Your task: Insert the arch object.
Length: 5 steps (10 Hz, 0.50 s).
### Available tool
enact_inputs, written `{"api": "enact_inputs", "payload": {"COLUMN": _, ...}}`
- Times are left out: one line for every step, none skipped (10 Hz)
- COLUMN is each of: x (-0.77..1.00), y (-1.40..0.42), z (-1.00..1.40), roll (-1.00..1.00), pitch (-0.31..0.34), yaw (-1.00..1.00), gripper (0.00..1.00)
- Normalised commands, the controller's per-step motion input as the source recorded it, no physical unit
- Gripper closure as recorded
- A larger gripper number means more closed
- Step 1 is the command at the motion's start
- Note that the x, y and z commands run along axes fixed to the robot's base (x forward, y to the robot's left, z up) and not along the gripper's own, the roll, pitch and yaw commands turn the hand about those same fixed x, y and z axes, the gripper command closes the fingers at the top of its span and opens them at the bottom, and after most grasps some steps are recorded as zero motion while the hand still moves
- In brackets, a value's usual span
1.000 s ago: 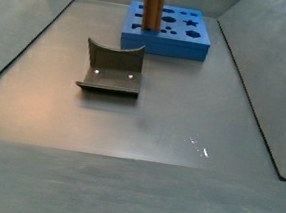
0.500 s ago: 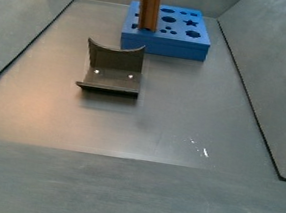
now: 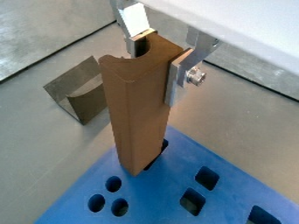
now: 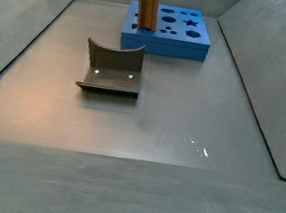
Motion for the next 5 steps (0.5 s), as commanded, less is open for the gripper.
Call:
{"api": "enact_inputs", "payload": {"x": 0.85, "y": 0.00, "z": -0.31, "roll": 0.01, "pitch": 0.120, "yaw": 0.00, "gripper": 1.00}}
{"api": "enact_inputs", "payload": {"x": 0.87, "y": 0.00, "z": -0.34, "roll": -0.01, "pitch": 0.063, "yaw": 0.00, "gripper": 1.00}}
{"api": "enact_inputs", "payload": {"x": 0.75, "y": 0.00, "z": -0.33, "roll": -0.07, "pitch": 0.004, "yaw": 0.00, "gripper": 1.00}}
{"api": "enact_inputs", "payload": {"x": 0.60, "y": 0.00, "z": -0.34, "roll": -0.07, "pitch": 0.000, "yaw": 0.00, "gripper": 1.00}}
{"api": "enact_inputs", "payload": {"x": 0.50, "y": 0.00, "z": -0.35, "roll": -0.01, "pitch": 0.000, "yaw": 0.00, "gripper": 1.00}}
